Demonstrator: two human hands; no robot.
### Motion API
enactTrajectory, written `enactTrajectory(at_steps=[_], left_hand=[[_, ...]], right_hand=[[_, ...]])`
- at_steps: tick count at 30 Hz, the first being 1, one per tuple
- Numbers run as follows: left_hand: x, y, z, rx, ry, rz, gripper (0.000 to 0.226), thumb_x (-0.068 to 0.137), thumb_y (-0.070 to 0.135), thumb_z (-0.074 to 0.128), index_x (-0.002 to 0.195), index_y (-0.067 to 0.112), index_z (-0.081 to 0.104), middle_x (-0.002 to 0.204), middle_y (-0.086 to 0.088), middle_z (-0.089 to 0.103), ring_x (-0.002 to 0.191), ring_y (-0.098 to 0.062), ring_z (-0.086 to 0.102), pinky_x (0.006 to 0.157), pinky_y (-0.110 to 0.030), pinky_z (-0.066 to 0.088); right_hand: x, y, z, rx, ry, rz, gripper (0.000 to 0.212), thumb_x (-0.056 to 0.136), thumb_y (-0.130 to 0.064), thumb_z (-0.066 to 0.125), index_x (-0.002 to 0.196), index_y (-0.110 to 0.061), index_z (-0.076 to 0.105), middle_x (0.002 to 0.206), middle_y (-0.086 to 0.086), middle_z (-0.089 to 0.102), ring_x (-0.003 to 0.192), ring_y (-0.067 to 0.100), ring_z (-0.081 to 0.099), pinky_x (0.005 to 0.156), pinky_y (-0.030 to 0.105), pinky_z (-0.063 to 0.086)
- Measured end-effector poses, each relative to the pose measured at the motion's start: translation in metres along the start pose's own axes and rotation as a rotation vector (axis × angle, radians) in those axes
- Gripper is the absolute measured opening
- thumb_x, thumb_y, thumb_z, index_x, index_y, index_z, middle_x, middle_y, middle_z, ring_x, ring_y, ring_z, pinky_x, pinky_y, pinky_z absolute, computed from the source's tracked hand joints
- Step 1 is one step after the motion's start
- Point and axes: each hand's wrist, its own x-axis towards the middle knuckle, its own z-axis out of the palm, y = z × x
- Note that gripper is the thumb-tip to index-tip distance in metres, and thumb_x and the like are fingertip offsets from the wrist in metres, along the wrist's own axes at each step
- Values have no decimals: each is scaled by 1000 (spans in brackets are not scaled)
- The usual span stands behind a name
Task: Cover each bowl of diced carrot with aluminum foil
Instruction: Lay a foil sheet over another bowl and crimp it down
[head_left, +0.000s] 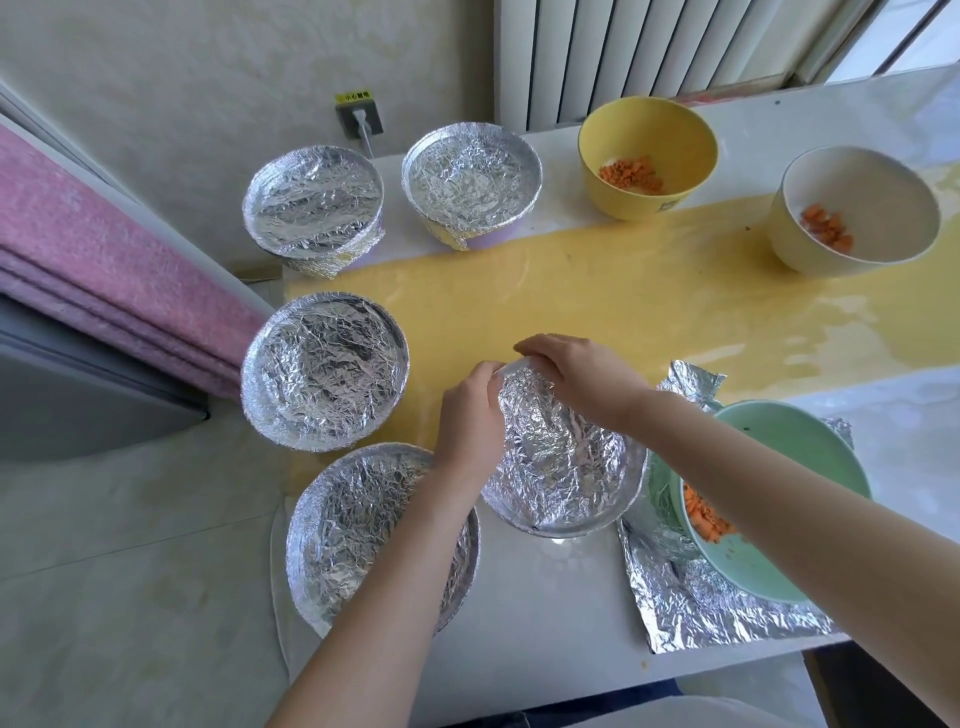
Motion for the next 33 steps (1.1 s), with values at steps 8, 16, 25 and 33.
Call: enactTrajectory(at_steps=[8, 16, 25, 33], left_hand=[[-5, 4, 3, 28, 64, 9, 24, 100, 13, 39, 108, 4, 60, 70, -5, 54, 57, -18, 43, 49, -29, 26], [-6, 4, 3, 60, 96, 4, 22, 100, 13, 40, 97, 3, 59, 63, -1, 48, 51, -12, 38, 43, -23, 23], [-12, 9, 0, 127, 6, -69, 23, 96, -1, 37, 117, 7, 44, 93, -13, 58, 74, -29, 56, 56, -35, 38], [-13, 11, -6, 113, 36, -63, 40, 94, -1, 38, 133, 10, 35, 133, -8, 47, 98, -23, 53, 67, -21, 36]], right_hand=[[-8, 11, 3, 90, 113, -8, 30, 90, 6, 48, 108, -6, 69, 93, 11, 71, 76, 25, 65, 66, 23, 41], [3, -2, 3, -176, -1, -22, 27, 99, -12, 41, 120, -10, 58, 114, 6, 62, 118, 24, 50, 86, 33, 43], [5, -7, 4, -93, -18, 65, 29, 101, -19, 37, 121, -10, 55, 114, 11, 62, 104, 29, 57, 80, 36, 46], [-10, 14, -3, 4, 136, 124, 35, 101, -24, 35, 129, -9, 50, 122, 8, 60, 101, 27, 60, 82, 34, 48]])
